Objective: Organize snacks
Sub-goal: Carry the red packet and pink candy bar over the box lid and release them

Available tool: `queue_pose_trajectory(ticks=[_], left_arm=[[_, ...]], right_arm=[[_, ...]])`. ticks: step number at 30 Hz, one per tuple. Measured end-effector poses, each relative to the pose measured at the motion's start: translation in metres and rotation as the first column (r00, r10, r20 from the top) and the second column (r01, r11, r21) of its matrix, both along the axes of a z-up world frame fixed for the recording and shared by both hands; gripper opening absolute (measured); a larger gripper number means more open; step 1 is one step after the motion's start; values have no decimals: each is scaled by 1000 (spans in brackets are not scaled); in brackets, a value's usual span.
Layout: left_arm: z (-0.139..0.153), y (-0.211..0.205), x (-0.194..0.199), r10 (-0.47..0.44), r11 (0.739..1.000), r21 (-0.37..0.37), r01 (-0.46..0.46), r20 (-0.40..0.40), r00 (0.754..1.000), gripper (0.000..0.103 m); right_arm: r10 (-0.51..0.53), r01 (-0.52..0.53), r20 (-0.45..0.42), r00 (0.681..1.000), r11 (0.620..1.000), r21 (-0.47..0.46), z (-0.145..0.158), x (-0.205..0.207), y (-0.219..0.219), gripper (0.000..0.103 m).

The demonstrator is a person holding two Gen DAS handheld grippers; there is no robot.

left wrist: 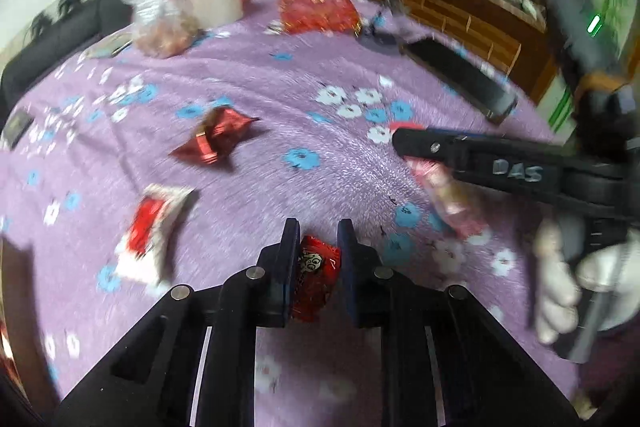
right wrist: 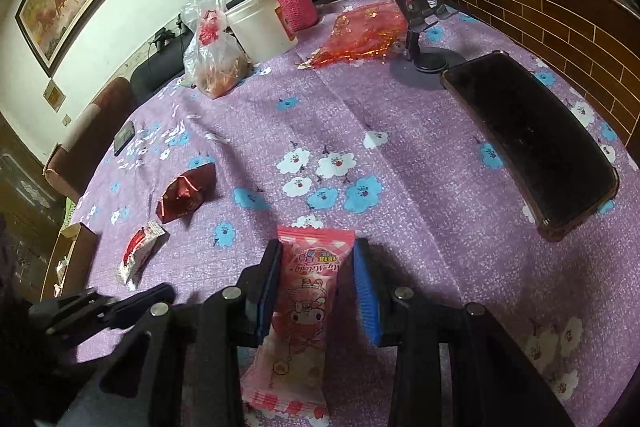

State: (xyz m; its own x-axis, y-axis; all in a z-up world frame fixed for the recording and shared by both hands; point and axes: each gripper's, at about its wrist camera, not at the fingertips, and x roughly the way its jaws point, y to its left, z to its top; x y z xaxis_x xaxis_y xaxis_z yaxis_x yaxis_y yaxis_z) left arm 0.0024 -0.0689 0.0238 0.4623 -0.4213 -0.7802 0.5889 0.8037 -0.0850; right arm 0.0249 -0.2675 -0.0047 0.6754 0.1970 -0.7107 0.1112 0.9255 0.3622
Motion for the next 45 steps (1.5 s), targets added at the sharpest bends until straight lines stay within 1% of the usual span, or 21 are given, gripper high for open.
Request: queue_pose_trajectory(ticks=[3,5,8,10,11,14,15,16,17,18,20,21,25,27,30,32,33,36,40,42,45], left_arm=[[14,30,-14,53,995,-83,-54,-7,999,18],[25,53,-25,95,987,-132,-95,-9,995,18],[41,96,-44,173,963,-207,-171,-11,985,18],[49,132,-58,249,935,-257,-245,-17,968,18],[51,144,-63,276,924,-270,-270,-17,961,18],[54,197,-80,397,871,-307,-385,-24,918,18],[53,221,-87,447,843,-319,-433,-32,894,18],[53,237,-92,481,823,-324,-467,-39,876,18],[53,248,-95,505,809,-326,-489,-43,862,19],[53,266,-101,542,784,-330,-525,-46,839,19],[51,291,-111,589,747,-342,-570,-56,806,19],[49,305,-114,616,725,-347,-595,-60,785,19],[40,346,-124,698,649,-358,-671,-71,713,19],[35,360,-126,720,626,-355,-695,-81,689,19],[23,370,-125,735,603,-345,-719,-110,669,19],[17,374,-126,735,597,-340,-726,-129,665,19],[13,375,-125,732,598,-338,-726,-139,667,19],[7,371,-122,717,613,-324,-720,-155,680,19],[4,367,-120,709,629,-296,-719,-161,687,19],[5,366,-121,706,635,-284,-718,-163,689,19],[6,369,-125,701,629,-305,-715,-175,691,19]], right_arm=[[28,-29,19,999,999,33,1,0,2,38],[45,-47,41,998,998,45,3,-1,5,38],[61,-65,86,994,997,38,9,-4,10,38],[68,-71,112,991,997,26,12,-7,13,38],[68,-71,122,990,997,15,13,-8,15,38],[71,-73,152,986,997,11,18,-12,19,38],[75,-81,159,984,996,31,20,-14,21,38],[87,-97,160,983,994,55,23,-14,24,38],[104,-117,159,982,991,71,25,-15,28,38],[127,-141,159,979,987,80,28,-18,36,38],[196,-212,159,968,973,94,35,-22,61,38],[225,-242,159,961,965,100,38,-23,71,38],[355,-373,155,922,922,101,52,-22,131,38],[415,-431,153,897,898,86,57,-22,162,38],[507,-521,146,850,850,79,64,-26,209,38],[560,-573,139,816,817,72,66,-30,240,38],[587,-599,134,798,798,65,67,-32,257,38],[650,-657,113,751,752,45,66,-35,301,38],[712,-715,80,698,699,16,60,-38,351,38],[733,-735,64,677,678,5,55,-39,373,38],[753,-753,35,658,658,-5,46,-35,398,38]])
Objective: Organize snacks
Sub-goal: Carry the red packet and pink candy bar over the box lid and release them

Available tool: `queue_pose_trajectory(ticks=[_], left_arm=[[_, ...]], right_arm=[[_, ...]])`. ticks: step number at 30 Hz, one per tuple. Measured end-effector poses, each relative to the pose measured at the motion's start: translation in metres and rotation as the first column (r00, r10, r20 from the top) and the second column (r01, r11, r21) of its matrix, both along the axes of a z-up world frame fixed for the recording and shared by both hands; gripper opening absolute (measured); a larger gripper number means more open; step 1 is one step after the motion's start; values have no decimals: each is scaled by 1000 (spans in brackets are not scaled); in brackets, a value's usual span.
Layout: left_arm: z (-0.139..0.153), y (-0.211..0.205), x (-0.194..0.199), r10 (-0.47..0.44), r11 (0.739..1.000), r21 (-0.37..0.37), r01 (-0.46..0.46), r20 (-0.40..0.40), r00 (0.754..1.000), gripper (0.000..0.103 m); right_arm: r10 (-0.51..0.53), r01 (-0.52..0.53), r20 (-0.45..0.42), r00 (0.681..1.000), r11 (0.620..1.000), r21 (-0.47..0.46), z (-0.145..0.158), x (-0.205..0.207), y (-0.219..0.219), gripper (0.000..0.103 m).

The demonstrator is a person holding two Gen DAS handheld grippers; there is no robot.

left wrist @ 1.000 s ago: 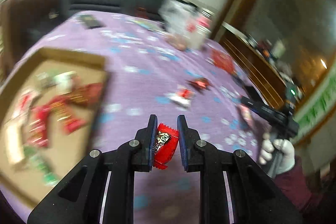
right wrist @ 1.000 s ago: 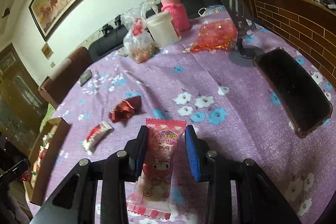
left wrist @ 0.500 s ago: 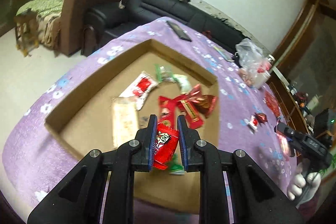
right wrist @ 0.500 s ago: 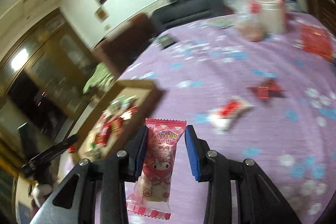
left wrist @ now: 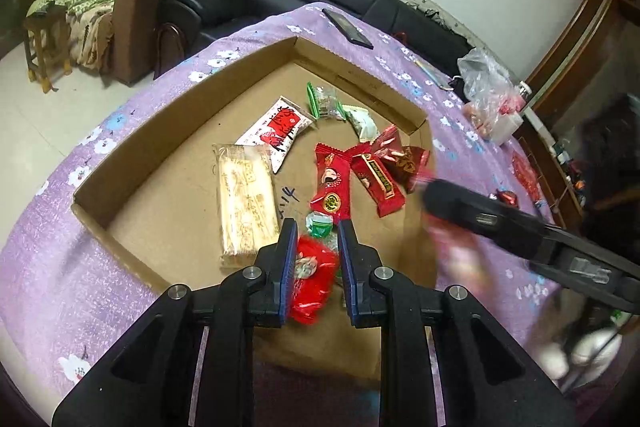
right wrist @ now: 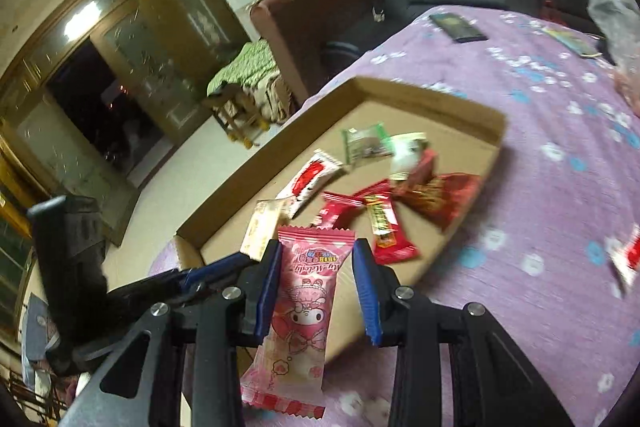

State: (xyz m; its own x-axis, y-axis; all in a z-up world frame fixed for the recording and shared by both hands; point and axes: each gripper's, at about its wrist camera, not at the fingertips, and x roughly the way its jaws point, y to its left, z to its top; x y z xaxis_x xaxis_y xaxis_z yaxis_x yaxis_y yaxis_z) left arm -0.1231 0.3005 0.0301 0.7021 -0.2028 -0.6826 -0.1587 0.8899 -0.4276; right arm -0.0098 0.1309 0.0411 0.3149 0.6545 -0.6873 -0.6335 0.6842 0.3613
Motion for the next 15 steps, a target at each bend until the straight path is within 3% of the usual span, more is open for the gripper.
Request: queue_pose_trajectory(ticks=[9,15], left_arm=[[13,20,-21,46,998,-41,-45,39,998,19],[18,22,-28,56,998,-34,-54,46,997,19]], right_arm=[[-26,26,6,1000,997,-77,-20,14,31,44],[-57,57,-5,998,997,-45,-14,14,18,47]])
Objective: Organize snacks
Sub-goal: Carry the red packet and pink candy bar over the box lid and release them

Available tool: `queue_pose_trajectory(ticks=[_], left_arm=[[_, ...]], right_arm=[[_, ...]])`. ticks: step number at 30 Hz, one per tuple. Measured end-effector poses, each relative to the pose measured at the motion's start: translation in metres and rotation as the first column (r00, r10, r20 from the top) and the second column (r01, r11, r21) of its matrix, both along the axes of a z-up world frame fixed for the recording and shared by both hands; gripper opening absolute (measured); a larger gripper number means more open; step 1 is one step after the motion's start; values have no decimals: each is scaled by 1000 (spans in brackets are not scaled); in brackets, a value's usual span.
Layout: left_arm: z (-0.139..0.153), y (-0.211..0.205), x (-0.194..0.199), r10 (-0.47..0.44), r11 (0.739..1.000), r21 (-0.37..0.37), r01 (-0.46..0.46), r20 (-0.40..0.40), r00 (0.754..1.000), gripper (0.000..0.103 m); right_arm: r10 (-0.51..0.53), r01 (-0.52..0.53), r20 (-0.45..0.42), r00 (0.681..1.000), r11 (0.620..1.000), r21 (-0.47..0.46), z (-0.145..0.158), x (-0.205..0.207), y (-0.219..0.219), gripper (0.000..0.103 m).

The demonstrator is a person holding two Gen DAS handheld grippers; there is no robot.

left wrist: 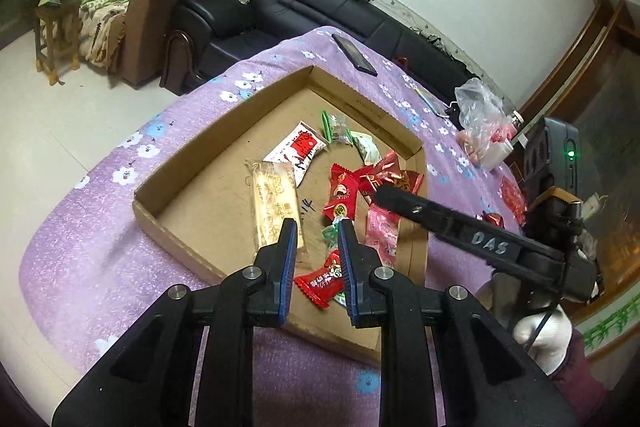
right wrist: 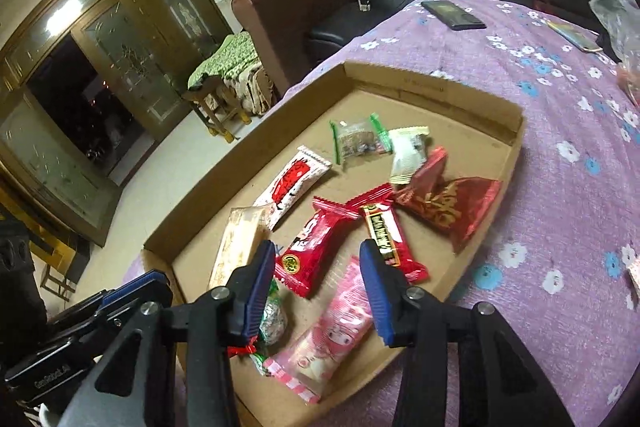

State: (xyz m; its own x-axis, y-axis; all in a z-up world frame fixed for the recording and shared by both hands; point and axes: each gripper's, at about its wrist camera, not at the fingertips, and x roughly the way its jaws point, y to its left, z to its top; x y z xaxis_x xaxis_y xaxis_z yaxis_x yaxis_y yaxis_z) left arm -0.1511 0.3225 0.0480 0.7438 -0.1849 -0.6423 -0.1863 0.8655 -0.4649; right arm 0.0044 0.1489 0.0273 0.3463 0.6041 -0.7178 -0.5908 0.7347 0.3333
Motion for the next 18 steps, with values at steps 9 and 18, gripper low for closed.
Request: queue_pose_trajectory(ticks=[9,18], left_arm=[[9,-23,0,-37,998,56,37,-7,999,19],[32,-81,-5,-30,931,364,28,1,1000,19]], right_arm=[[-135,132,50,990,990,51,21,-2,-80,47],[-319,317,92,943,948,29,41,2,-205,47]])
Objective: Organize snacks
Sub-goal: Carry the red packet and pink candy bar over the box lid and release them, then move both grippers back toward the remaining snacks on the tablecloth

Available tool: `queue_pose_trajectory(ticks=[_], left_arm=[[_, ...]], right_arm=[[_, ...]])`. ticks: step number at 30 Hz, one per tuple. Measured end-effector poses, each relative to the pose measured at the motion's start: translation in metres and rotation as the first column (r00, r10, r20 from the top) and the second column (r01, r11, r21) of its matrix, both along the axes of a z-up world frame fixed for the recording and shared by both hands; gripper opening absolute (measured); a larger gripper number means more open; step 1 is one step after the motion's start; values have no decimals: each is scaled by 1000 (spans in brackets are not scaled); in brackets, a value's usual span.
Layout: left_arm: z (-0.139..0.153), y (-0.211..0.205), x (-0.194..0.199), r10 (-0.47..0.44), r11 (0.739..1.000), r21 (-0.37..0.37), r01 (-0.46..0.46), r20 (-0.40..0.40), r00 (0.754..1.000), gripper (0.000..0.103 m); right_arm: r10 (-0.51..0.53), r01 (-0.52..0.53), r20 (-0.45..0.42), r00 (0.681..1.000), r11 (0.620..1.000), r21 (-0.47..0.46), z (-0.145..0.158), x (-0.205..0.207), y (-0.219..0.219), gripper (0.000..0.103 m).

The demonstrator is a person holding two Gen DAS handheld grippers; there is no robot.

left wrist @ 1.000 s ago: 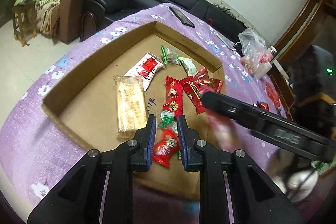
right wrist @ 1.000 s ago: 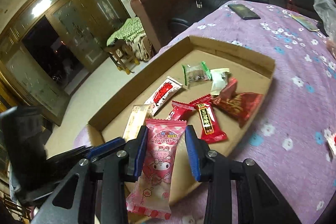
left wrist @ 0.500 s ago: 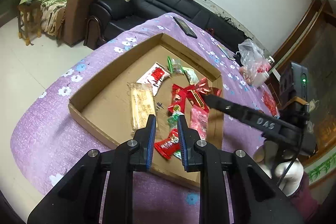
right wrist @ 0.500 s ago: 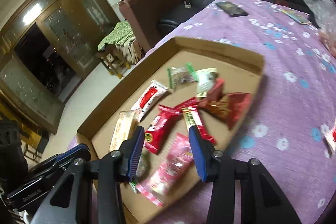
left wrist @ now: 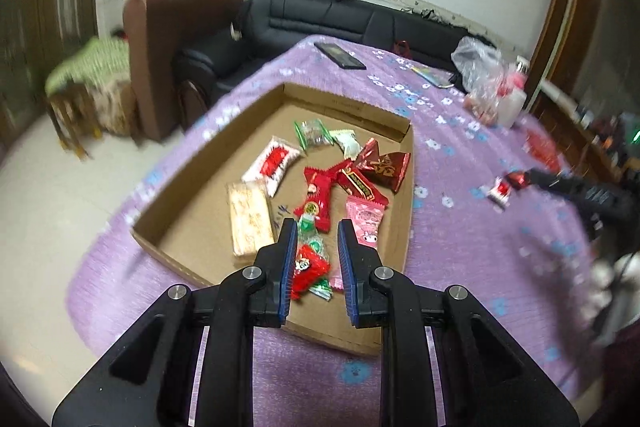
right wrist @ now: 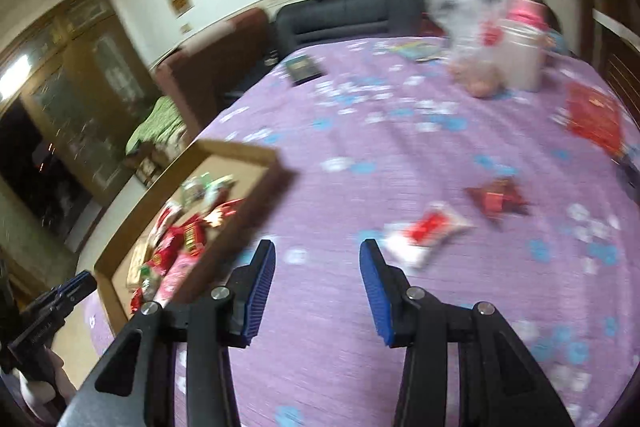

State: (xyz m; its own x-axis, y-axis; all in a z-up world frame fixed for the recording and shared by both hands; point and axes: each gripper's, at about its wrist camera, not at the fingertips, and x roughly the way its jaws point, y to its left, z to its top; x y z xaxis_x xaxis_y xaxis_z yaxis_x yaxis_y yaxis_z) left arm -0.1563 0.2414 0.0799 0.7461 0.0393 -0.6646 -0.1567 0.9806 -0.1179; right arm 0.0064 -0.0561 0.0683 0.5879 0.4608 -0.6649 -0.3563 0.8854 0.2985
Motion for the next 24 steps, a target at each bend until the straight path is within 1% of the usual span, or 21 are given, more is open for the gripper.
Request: queue_pose_trajectory(ticks=[3,6,8,11,13,14,17,21,24], left_arm=[[7,-17,-1,-10,997,72,9,9,1000,19],[14,-34,0,-26,990,137,24,11,1000,19],[19,-46,2,-42,986,161,41,7,999,19],[25,-60,2,-60,979,196,57,5,998,19],[29,-69,4,-69,973,223,66,5,998,19],[30,-73,5,-72,970,234,69,5,997,19],[33,-84,8,-79,963,260,77,-1,997,19],[30,-97,17,-92,951,295,96,-28,995,19],[28,-106,21,-105,947,302,113,-42,994,19]], right_arm=[[-64,63,6,998,997,40,15,-1,-46,47],[-122,119,54,991,992,42,39,-5,-82,47],[-151,149,96,984,988,29,55,-7,-101,47],[-200,201,163,966,980,11,85,-8,-131,47],[-228,233,202,952,972,1,102,-9,-149,52],[-244,251,220,944,968,-2,109,-9,-157,52],[-292,299,261,920,954,14,130,-9,-186,54],[-339,337,266,903,940,53,142,-7,-217,56],[-357,352,242,902,934,65,132,0,-230,57]])
